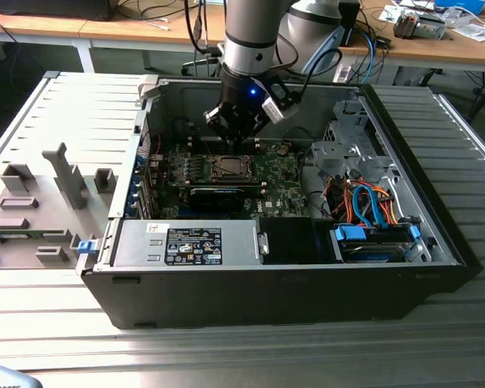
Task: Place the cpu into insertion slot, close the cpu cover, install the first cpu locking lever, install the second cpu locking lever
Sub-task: 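Install the first cpu locking lever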
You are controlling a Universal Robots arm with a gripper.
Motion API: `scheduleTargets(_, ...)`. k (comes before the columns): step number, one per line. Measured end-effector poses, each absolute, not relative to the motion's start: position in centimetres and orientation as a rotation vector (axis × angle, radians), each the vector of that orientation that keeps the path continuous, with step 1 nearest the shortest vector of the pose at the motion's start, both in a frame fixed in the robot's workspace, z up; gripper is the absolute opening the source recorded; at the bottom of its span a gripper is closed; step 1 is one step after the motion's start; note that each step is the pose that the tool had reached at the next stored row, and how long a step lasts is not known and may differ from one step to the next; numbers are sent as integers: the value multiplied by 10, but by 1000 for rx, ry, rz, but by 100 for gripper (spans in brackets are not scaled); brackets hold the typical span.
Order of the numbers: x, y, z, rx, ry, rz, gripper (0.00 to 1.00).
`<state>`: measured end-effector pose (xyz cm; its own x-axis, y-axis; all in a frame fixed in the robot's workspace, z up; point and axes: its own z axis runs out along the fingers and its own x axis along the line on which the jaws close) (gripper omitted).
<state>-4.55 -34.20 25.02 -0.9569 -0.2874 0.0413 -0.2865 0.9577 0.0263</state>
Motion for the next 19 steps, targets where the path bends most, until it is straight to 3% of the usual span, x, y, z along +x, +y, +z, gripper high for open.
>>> scheduleTargets(19, -46, -343, 261, 370, -3077, -48, 11)
